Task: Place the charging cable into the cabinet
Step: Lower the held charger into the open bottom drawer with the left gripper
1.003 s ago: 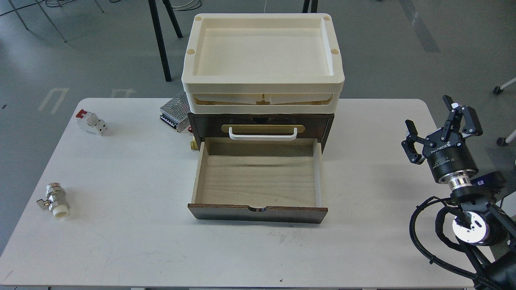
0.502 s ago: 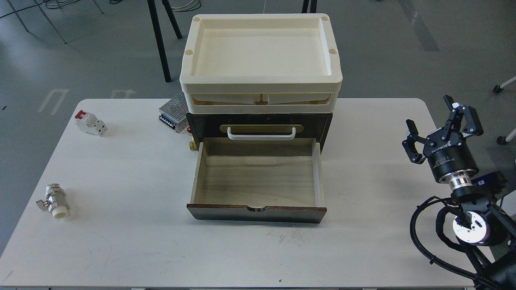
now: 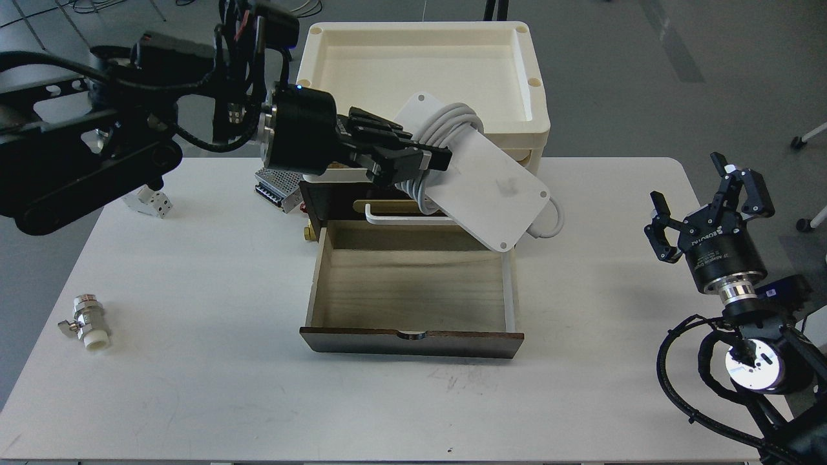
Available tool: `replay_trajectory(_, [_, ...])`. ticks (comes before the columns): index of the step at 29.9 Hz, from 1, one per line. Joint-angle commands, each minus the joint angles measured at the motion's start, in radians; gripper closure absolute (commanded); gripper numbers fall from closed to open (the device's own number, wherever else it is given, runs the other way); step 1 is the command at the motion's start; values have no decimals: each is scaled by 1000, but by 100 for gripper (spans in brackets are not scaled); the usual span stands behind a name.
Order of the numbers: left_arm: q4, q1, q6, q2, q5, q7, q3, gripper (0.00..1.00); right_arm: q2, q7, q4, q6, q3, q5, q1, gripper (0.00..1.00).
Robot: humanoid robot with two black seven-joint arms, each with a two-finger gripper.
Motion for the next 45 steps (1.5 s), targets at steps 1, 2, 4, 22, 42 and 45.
replay_trajectory(1, [-2, 71, 0, 4, 19, 0, 0, 96, 0, 0, -1, 0, 0, 0, 0, 0])
replay_trajectory(2, [-2, 83, 0, 6, 19, 0, 0, 96, 0, 0, -1, 2, 0, 0, 0, 0])
replay_trajectory(4, [-3, 106, 0, 9, 19, 0, 0, 96, 0, 0, -1, 2, 0, 0, 0, 1])
replay_trajectory(22, [82, 306, 0, -37, 76, 0, -4, 96, 0, 0, 0, 2, -2, 0, 2, 1])
replay_trajectory(42, [182, 330, 58, -101, -31, 0, -20, 95, 0, 0, 0, 2, 0, 0, 2, 0])
replay_trajectory(45, [207, 330, 71, -115, -37, 0, -21, 95, 0, 0, 0, 2, 0, 0, 0, 1])
